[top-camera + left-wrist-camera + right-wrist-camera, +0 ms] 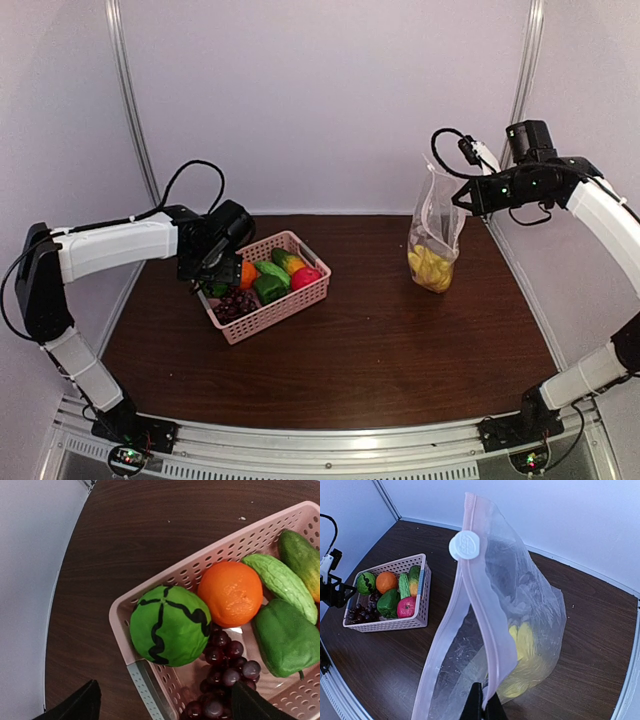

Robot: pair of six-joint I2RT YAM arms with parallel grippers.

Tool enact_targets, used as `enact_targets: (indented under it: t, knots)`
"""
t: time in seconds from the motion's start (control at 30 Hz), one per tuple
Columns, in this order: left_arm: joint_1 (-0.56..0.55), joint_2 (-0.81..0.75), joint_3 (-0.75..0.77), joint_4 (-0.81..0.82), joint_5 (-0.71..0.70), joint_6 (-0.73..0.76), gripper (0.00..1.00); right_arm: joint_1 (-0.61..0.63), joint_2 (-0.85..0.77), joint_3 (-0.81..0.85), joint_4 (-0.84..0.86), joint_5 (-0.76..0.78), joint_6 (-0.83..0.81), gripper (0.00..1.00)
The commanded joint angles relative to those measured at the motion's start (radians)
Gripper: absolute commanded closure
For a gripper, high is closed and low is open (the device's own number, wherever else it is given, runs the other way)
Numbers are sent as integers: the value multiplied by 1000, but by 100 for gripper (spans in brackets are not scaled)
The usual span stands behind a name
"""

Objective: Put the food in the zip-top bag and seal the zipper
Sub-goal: Pick up the fake fruit from the bin.

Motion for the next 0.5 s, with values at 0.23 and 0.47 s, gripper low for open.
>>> enact_targets:
  t: [0.23, 0.47]
  knots:
    - [101, 153, -3, 150, 37, 111, 18, -2, -62, -55, 27, -4, -9, 100]
    - [126, 221, -3, 230, 69, 158, 24, -2, -61, -69, 34, -13, -4, 100]
